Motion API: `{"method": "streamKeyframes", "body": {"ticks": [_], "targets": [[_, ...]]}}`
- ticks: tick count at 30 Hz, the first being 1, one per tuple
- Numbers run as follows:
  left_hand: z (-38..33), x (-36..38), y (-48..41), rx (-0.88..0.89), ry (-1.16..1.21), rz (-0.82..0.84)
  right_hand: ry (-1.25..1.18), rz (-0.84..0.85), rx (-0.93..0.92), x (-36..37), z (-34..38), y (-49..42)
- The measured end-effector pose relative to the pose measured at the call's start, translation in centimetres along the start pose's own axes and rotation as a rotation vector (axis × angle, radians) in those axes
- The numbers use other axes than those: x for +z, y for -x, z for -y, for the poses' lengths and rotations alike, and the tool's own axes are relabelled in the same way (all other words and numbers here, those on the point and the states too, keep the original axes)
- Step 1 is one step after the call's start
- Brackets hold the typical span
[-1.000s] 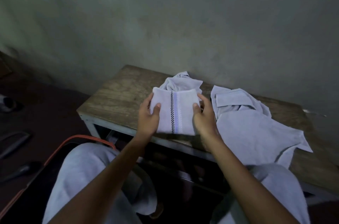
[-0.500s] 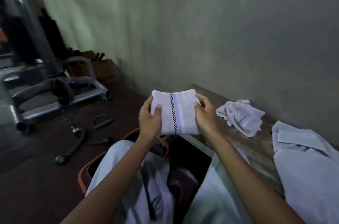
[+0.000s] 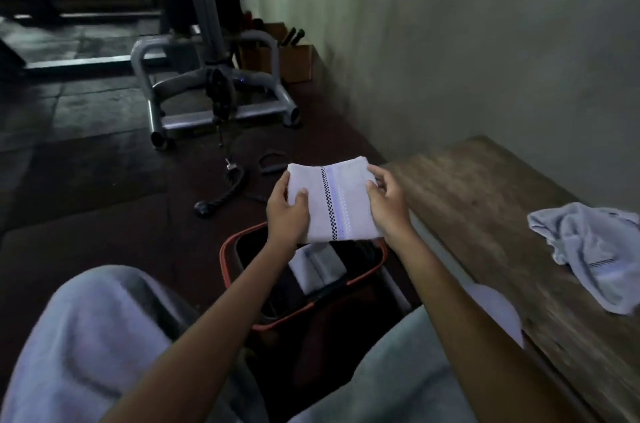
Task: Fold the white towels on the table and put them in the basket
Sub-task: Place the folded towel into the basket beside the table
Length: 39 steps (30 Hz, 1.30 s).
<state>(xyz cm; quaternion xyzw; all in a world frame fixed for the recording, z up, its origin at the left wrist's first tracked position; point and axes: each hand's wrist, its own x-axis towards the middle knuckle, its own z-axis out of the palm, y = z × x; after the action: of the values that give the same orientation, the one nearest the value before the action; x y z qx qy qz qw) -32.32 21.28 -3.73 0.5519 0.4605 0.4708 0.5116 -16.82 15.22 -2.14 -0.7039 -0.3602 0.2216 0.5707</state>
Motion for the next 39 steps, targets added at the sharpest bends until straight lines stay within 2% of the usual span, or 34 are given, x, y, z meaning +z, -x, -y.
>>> {"method": "streamKeyframes", "body": {"ticks": [9, 16, 20, 25, 32, 36, 39], "targets": [[18.5, 2.0, -5.9, -0.337, -0.038, -0.105, 0.093, 0.213, 0.236, 8.6, -17.6, -7.6], [32.3, 5.7, -7.8, -0.509, -0.033, -0.121, 0.129, 0.249, 0.396, 11.9, -31.7, -11.5], [37.0, 6.5, -7.6, -0.574, -0.011, -0.125, 0.187, 0.352, 0.387, 13.5, -35.9, -12.6], [39.4, 5.4, -7.6, -0.52, -0.037, -0.078, 0.261, 0.379, 0.412, 15.2, -37.4, -13.6], [39.7, 5.5, -8.1, -0.446, -0.267, 0.038, 0.712, 0.356, 0.208, 15.2, -36.3, -12.5], [39.7, 4.8, -8.6, -0.396, -0.398, 0.162, 1.158, 0.484, 0.085, 15.1, -35.3, -11.3], [38.8, 4.3, -8.7, -0.239, -0.642, 0.126, 1.281, 0.577, -0.165, 15.3, -35.2, -11.0]]}}
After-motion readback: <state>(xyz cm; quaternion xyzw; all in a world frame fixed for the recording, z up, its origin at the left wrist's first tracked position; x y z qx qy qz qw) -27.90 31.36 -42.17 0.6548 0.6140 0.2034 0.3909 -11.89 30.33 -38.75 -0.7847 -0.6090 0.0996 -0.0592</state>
